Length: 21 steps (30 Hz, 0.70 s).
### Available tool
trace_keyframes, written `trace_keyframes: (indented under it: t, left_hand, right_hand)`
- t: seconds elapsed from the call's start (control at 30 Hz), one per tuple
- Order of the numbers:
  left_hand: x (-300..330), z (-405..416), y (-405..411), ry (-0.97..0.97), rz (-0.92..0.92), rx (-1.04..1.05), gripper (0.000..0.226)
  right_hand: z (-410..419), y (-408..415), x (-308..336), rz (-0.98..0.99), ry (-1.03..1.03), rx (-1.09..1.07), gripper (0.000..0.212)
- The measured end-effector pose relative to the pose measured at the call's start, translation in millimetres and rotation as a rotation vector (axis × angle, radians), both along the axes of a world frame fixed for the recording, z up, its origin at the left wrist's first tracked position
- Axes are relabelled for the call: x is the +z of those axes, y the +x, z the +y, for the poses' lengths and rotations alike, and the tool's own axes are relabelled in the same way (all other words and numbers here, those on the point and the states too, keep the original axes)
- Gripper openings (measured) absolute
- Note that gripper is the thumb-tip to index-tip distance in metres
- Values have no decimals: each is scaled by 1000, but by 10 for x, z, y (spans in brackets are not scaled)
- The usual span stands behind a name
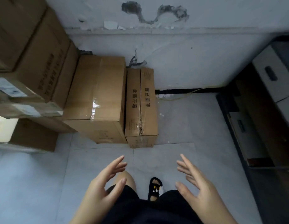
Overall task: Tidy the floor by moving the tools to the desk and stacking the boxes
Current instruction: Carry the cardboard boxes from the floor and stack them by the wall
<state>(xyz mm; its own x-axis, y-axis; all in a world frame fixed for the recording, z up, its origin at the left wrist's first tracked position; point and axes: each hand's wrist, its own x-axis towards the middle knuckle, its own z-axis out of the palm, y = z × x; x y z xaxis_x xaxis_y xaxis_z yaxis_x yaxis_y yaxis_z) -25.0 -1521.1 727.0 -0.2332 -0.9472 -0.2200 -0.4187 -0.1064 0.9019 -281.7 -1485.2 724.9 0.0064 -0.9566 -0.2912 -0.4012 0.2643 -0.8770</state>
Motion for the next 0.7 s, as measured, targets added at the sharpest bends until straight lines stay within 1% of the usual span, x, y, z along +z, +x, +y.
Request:
trace_keyframes:
  t: [0.1,0.17,0.37,0.47,0.53,0.63,0.7]
  left_hand:
    - [-75,-59,53,33,81,-53,51]
    - [-107,-196,155,41,106,-151,53]
    - [-150,-609,564,32,114,-469,48]
    - [-153,-660,689,77,112,-586,43]
    - [-108,-649,703,108,122,-665,39]
    - [-43,-540,661,134,126,-828,42]
    - [-16,-393,597,136,124,-952,49]
  right_hand:
    - [130,188,-15,-30,-9,-152,79]
    - [217,371,-20,-56,-10,-280,77]
    - [632,1330,-173,-137,-88,-715,71]
    - [901,1800,-210,-146,-88,-910,69]
    - [1093,2048,-152,-141,-110,-1059,72]
    - [1407,2386,-66,-158,-153,-1315,74]
    - [1641,2603,-49,-131,-191,-1482,64]
